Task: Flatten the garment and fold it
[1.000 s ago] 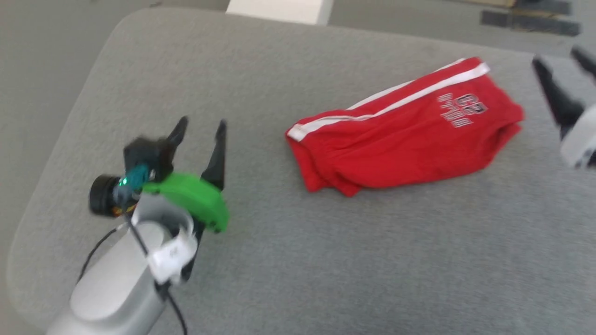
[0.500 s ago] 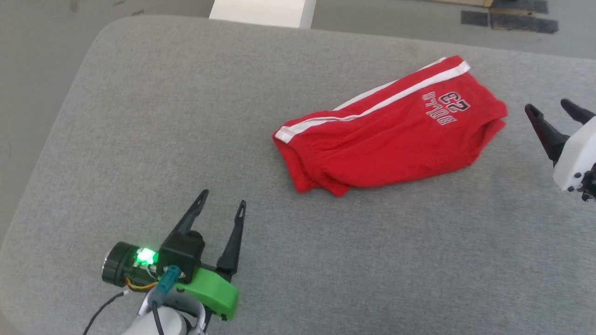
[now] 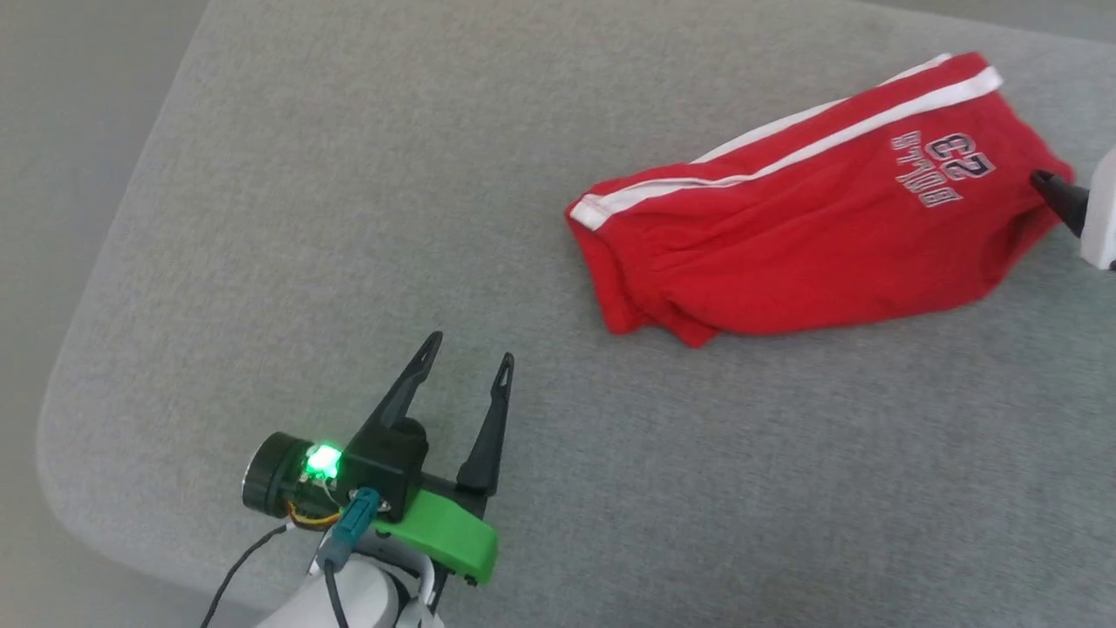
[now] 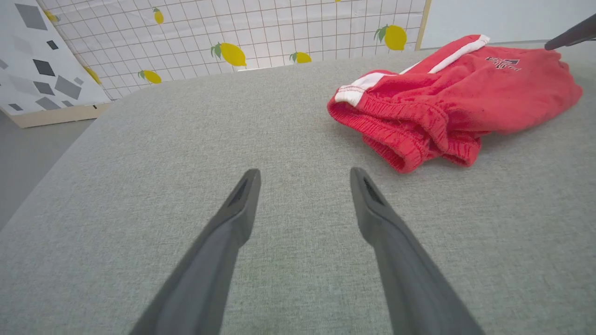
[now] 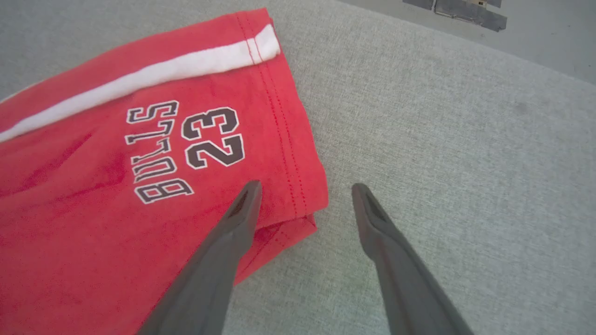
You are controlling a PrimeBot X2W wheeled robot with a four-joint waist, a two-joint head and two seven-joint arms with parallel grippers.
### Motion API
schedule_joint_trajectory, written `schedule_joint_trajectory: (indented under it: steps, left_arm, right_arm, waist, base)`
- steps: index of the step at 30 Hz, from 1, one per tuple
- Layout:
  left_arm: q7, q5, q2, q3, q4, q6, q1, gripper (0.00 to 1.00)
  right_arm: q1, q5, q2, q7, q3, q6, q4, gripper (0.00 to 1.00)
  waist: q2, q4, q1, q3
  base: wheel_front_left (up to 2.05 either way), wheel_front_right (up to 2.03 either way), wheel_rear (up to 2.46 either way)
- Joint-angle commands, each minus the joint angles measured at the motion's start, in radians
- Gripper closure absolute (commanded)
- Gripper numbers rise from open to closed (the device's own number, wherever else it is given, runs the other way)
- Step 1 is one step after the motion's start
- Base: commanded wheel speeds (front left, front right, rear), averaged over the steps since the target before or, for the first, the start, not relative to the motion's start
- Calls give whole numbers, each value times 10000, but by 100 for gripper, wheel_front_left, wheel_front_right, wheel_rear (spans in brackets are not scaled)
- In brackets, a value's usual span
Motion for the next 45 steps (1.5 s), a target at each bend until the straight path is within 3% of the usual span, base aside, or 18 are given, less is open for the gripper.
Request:
schedule_joint_trajectory:
  steps: [1, 17, 18, 20, 35, 45]
  left_arm:
    - [-66, 157, -72, 14, 26, -10, -181, 0]
    - [-152, 195, -515, -45, 228, -137, -324, 0]
    - [-155, 198, -537, -40, 241, -127, -322, 0]
    - [-162, 201, -568, -29, 275, -120, -314, 0]
    - [-120, 19, -719, -96, 586, -202, -283, 0]
    - [-34, -104, -701, -120, 654, -168, -220, 0]
  right_arm:
    - [-207, -101, -31, 107, 29, -13, 60, 0]
    - [-97, 468, -189, 1697, 689, -13, 226, 0]
    - [-13, 586, -175, 1785, 790, -13, 97, 50]
    - [100, 715, -197, 1837, 945, -13, -144, 100]
    - [727, 960, -523, 491, 302, -13, -132, 100]
    - [1964, 1021, -684, -122, -1517, -13, 50, 100]
  waist:
    - [0, 450, 0, 430]
    - [0, 920, 0, 855]
    - [0, 914, 0, 866]
    - [0, 899, 0, 863]
    - [0, 619, 0, 74]
    - [0, 306, 0, -390]
  base:
    - [0, 0, 0]
    - [0, 0, 0]
    - [0, 0, 0]
    - [0, 0, 0]
    - [0, 0, 0]
    - [0, 0, 0]
